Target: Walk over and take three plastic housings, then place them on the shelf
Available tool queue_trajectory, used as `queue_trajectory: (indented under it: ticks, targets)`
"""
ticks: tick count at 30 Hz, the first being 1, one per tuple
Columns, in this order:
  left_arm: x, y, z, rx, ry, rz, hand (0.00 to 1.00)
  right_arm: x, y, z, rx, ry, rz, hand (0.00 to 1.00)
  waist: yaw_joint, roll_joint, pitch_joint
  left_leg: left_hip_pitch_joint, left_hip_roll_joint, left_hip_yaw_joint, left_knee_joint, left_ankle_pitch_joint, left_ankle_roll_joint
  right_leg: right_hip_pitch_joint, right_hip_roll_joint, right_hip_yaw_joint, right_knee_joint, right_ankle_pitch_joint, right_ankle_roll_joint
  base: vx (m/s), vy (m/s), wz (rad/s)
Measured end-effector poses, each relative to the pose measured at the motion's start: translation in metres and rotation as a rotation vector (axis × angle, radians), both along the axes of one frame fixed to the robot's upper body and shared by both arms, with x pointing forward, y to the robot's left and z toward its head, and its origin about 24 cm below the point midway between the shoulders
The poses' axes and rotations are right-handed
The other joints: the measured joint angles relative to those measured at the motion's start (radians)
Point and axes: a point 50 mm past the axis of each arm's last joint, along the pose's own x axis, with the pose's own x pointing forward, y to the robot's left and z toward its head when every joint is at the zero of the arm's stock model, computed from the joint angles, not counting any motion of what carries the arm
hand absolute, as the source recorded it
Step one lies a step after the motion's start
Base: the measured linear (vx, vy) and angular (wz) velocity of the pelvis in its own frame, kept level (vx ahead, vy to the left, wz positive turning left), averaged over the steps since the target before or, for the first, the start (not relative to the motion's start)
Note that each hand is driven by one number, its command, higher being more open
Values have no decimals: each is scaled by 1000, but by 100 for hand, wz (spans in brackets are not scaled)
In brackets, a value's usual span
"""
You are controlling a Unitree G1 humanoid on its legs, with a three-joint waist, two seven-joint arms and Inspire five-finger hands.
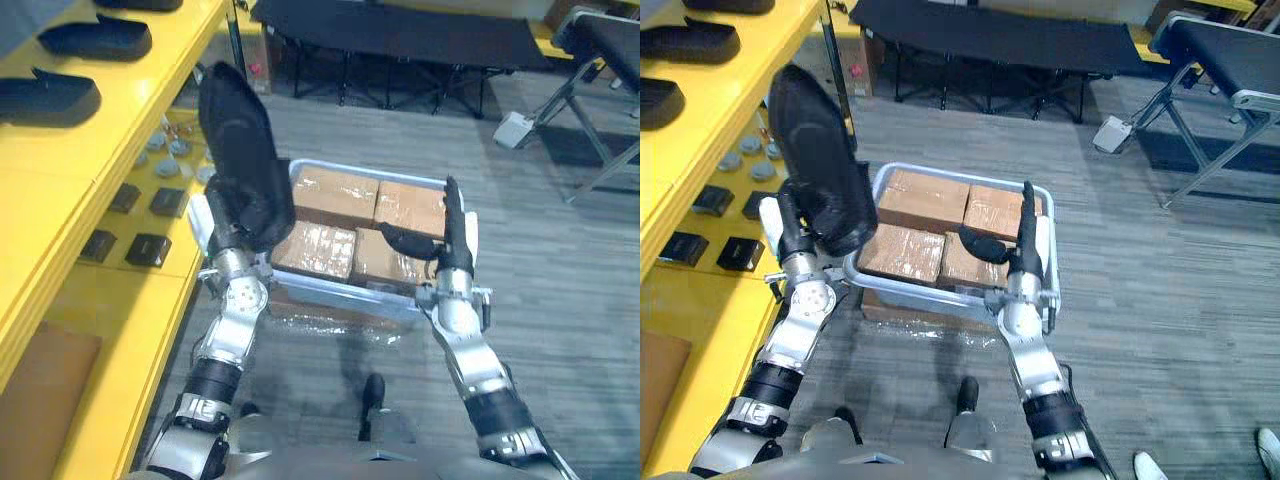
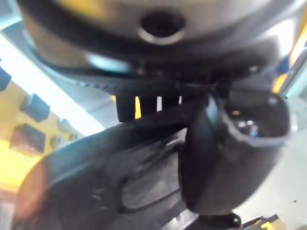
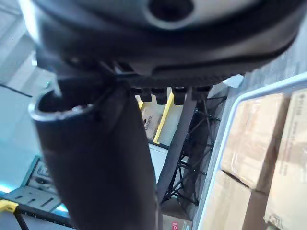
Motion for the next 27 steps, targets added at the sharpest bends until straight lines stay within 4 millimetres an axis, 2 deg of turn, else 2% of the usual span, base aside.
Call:
queue_trajectory:
  ticks: [3,5,6,8,11,13,15,17,20,23,24,26,27]
  targets:
    - [-4,0,-7,-14,22,4,0,-2,-4,-2,-15,17,26,100,-5,4,-20,8,-2,8,-19,10,-3,-7,1,4,0,-2,-3,-17,-25,-10]
    - [-10,-2,-13,-21,34,-12,0,-11,-5,-7,-8,21,35,100,-6,5,-33,13,1,9,-30,14,-6,-7,6,4,0,-3,-4,10,-15,-2]
    - [-16,-3,-20,-68,38,-34,0,-20,-6,-13,12,36,49,100,-5,7,-42,19,3,11,-34,15,-7,-5,9,5,0,-4,-4,49,-22,-10]
    - [-35,-3,-36,-350,10,-126,0,-41,-12,-33,93,120,81,100,-5,13,-63,34,3,22,-49,15,-10,-2,12,8,0,-6,-1,62,-16,-11]
    - [-52,-4,-44,-469,2,-165,0,-54,-14,-48,111,185,76,100,-6,15,-64,44,2,25,-51,15,-10,6,12,5,0,-8,-1,10,0,-2]
    - [-62,1,-44,-505,-14,-168,0,-58,-16,-51,135,189,63,100,-6,16,-65,46,3,19,-51,15,-10,12,12,-2,0,-12,-3,-24,-11,9]
    - [-78,18,-39,-522,-63,-136,0,-58,-21,-49,204,153,42,100,-4,21,-66,56,2,1,-69,24,-10,30,12,-29,-1,-28,-8,-28,-25,27]
    - [-87,34,-33,-514,-110,-87,0,-58,-25,-47,248,127,24,100,7,28,-75,59,1,-27,-90,35,-11,41,12,-66,-6,-41,-9,-29,-28,42]
    - [-99,60,-19,-489,-189,0,0,-57,-26,-45,310,111,30,100,54,51,-104,53,-1,-90,-134,61,-20,65,12,-149,-6,-56,-10,9,-36,61]
    - [-114,75,-6,-452,-245,46,0,-50,-12,-45,320,112,95,100,91,70,-122,29,-2,-164,-135,80,-20,96,13,-227,-5,-64,-9,41,-21,64]
    - [-116,76,-3,-453,-259,46,0,-47,-8,-46,322,115,112,100,100,71,-123,25,-3,-177,-135,82,-21,101,13,-239,-3,-63,-7,52,-9,59]
    - [-121,81,6,-455,-309,42,0,-35,10,-45,321,122,187,100,146,72,-124,15,-8,-220,-135,87,-20,122,12,-284,-1,-64,-5,36,1,52]
    - [-123,83,7,-452,-316,43,0,-33,15,-44,321,119,208,100,155,72,-124,11,-10,-232,-134,87,-19,130,11,-298,-1,-66,-3,22,14,65]
